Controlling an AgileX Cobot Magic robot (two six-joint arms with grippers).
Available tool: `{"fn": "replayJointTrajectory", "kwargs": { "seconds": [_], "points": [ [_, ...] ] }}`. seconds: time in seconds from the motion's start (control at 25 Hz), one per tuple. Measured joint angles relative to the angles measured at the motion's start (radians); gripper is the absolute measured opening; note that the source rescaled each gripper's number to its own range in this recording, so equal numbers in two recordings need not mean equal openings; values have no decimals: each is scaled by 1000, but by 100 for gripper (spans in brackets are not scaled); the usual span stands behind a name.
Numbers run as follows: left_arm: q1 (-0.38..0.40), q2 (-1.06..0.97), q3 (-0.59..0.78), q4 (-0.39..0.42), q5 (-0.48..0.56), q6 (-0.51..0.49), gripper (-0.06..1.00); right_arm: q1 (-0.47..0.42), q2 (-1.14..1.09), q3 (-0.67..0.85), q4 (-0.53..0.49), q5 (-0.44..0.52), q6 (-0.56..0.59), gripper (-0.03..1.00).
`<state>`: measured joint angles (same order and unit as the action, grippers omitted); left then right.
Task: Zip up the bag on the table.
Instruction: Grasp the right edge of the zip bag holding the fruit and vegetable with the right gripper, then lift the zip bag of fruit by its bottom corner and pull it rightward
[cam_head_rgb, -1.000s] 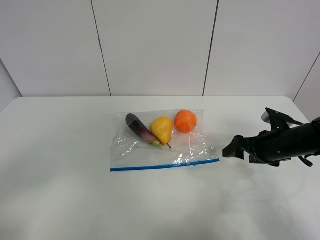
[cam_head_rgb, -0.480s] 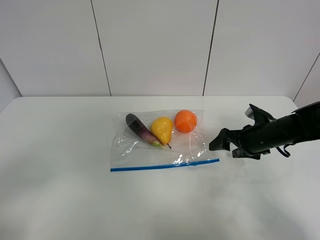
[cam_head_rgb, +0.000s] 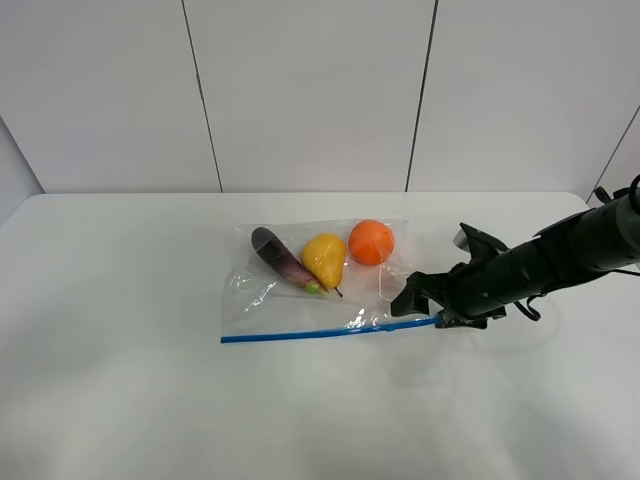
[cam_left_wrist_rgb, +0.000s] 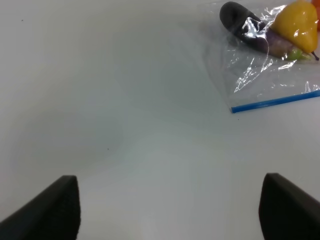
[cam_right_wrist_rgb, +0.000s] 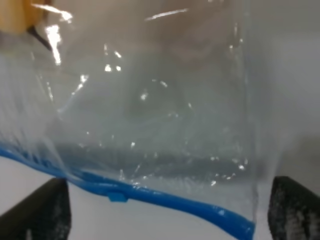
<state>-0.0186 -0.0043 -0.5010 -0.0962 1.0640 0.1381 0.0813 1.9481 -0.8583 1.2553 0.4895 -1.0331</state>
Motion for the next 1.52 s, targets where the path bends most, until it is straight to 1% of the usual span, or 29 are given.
{"fn": "replayJointTrajectory", "kwargs": {
  "seconds": [0.12, 0.48, 0.64, 0.88, 0.96, 1.12, 1.16, 1.52],
  "points": [
    [0, 0, 0, 0, 0, 0, 100, 0, 2, 0, 1, -16, 0, 79],
    [0, 0, 0, 0, 0, 0, 100, 0, 2, 0, 2, -17, 0, 57],
    [0, 0, 0, 0, 0, 0, 100, 0, 2, 0, 2, -17, 0, 44],
    [0, 0, 2, 6, 0, 0, 100, 0, 2, 0, 2, -18, -1, 30],
    [0, 0, 4, 7, 0, 0, 100, 0, 2, 0, 2, -18, -7, 23],
    [0, 0, 7, 8, 0, 0, 100, 0, 2, 0, 2, -18, -18, 3],
    [0, 0, 7, 8, 0, 0, 100, 0, 2, 0, 2, -17, -23, 1],
    [0, 0, 7, 8, 0, 0, 100, 0, 2, 0, 2, -18, -34, 0]
  ]
}}
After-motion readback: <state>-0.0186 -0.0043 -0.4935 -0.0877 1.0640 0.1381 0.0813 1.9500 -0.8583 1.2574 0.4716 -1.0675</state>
